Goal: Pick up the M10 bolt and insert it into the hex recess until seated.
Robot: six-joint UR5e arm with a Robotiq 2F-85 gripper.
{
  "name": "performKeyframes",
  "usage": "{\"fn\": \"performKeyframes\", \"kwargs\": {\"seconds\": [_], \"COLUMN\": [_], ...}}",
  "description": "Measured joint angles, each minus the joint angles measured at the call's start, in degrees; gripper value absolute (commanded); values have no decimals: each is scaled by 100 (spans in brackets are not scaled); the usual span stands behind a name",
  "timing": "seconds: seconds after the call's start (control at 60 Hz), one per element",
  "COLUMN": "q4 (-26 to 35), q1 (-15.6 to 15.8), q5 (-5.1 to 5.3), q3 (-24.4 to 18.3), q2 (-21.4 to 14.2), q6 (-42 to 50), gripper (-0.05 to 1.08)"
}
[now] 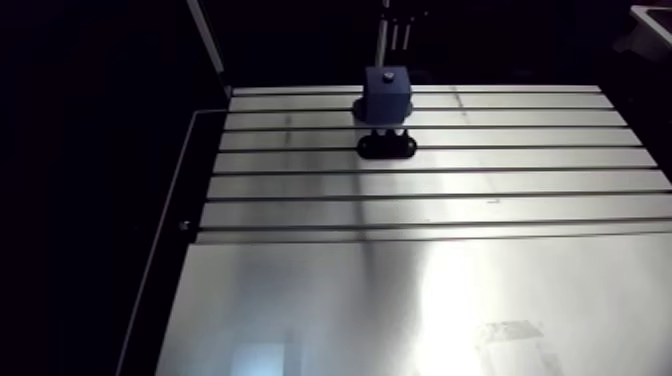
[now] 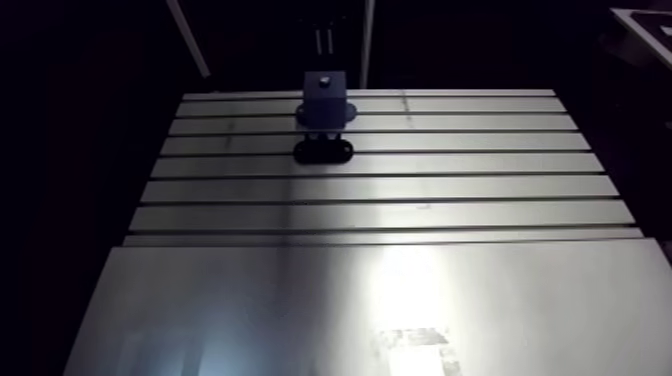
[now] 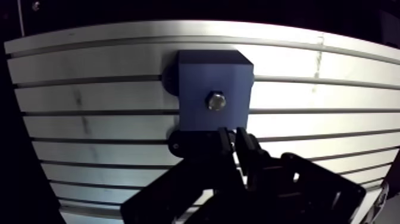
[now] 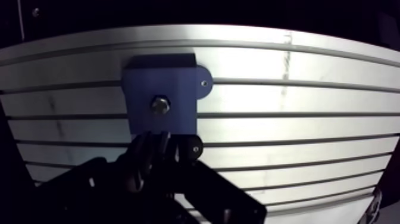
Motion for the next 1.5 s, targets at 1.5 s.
{"fn": "performKeyframes", "kwargs": {"seconds": [1.5], "q4": [-659], "q1": [-30], "q5": [138], "q3": [416], "q2": [155], "q6": [-212], "gripper": [108]}}
